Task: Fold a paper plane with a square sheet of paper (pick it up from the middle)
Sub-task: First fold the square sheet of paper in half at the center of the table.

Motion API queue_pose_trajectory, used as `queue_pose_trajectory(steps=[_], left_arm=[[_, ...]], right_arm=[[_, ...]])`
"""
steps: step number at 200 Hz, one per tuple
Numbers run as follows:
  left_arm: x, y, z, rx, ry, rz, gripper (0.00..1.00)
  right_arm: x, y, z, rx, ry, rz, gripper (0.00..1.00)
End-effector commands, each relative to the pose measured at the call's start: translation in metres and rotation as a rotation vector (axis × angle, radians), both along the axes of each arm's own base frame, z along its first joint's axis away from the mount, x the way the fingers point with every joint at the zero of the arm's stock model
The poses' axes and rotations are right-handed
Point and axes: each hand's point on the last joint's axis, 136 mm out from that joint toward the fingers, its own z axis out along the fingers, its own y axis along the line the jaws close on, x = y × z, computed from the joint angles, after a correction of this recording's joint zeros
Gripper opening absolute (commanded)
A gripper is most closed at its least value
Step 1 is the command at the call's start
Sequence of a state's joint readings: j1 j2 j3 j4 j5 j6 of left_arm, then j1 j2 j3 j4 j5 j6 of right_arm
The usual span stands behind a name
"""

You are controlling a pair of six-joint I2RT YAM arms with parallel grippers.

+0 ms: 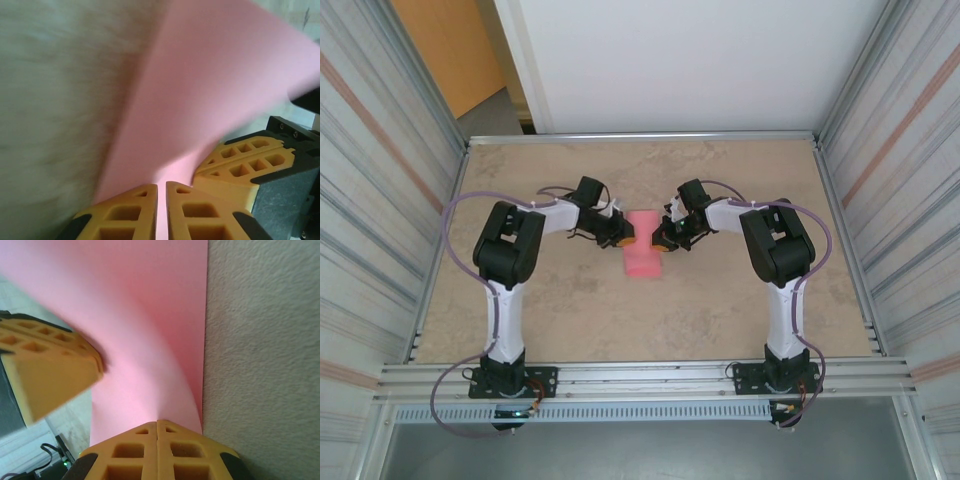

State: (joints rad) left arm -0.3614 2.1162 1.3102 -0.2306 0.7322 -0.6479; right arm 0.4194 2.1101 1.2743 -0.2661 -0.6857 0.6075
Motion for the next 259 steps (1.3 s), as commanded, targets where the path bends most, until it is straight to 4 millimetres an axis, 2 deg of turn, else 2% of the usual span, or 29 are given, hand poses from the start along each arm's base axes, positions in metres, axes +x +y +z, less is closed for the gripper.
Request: queue_pose_trajectory(steps=[1,3,7,28,45,60,78,92,103,109,112,121,159,187,210,232,247,259], left_arm=[[0.0,0.055,-0.025,0.154,0.051,0.088,0.13],[0.0,0.056,-0.025,0.155,0.05,0.088,0.13],[0.003,0.056,-0.012,0.147,0.018,0.09,0.13],[0.007,0.049,0.012,0.114,-0.041,0.073,0.13],[0.008,0.03,0.034,0.063,-0.097,0.047,0.14],[0.007,0.01,0.045,0.033,-0.132,0.016,0.14],[0.006,-0.012,0.044,0.01,-0.136,-0.013,0.14],[0.006,-0.026,0.036,0.01,-0.122,-0.033,0.14],[0.007,-0.032,0.03,0.008,-0.108,-0.039,0.14],[0.009,-0.034,0.033,0.0,-0.114,-0.04,0.14],[0.009,-0.035,0.022,0.009,-0.095,-0.041,0.14],[0.011,-0.035,0.017,0.012,-0.09,-0.041,0.14],[0.025,-0.019,0.002,0.07,-0.095,-0.018,0.14],[0.032,0.012,-0.018,0.131,-0.059,-0.001,0.13],[0.038,0.039,-0.025,0.151,-0.049,0.019,0.13],[0.047,0.061,-0.022,0.16,-0.046,0.046,0.13],[0.053,0.067,-0.006,0.139,-0.072,0.058,0.12],[0.055,0.065,0.012,0.121,-0.108,0.052,0.11]], right_arm=[[-0.069,-0.09,-0.104,-0.434,0.296,-0.06,0.05],[-0.069,-0.09,-0.104,-0.434,0.296,-0.06,0.05],[-0.069,-0.09,-0.104,-0.434,0.295,-0.06,0.05],[-0.069,-0.089,-0.104,-0.431,0.297,-0.06,0.05],[-0.069,-0.089,-0.103,-0.43,0.298,-0.059,0.05],[-0.069,-0.089,-0.104,-0.429,0.298,-0.06,0.05],[-0.071,-0.088,-0.105,-0.429,0.304,-0.058,0.05],[-0.071,-0.088,-0.105,-0.428,0.304,-0.055,0.05],[-0.071,-0.088,-0.105,-0.429,0.303,-0.055,0.05],[-0.071,-0.088,-0.105,-0.429,0.303,-0.055,0.05],[-0.071,-0.088,-0.105,-0.429,0.303,-0.055,0.05],[-0.071,-0.088,-0.105,-0.43,0.304,-0.055,0.05],[-0.072,-0.089,-0.107,-0.437,0.303,-0.051,0.05],[-0.073,-0.092,-0.109,-0.448,0.303,-0.053,0.05],[-0.074,-0.094,-0.11,-0.454,0.304,-0.051,0.05],[-0.074,-0.094,-0.111,-0.455,0.304,-0.053,0.05],[-0.074,-0.093,-0.111,-0.451,0.303,-0.054,0.05],[-0.074,-0.093,-0.11,-0.45,0.304,-0.055,0.05]])
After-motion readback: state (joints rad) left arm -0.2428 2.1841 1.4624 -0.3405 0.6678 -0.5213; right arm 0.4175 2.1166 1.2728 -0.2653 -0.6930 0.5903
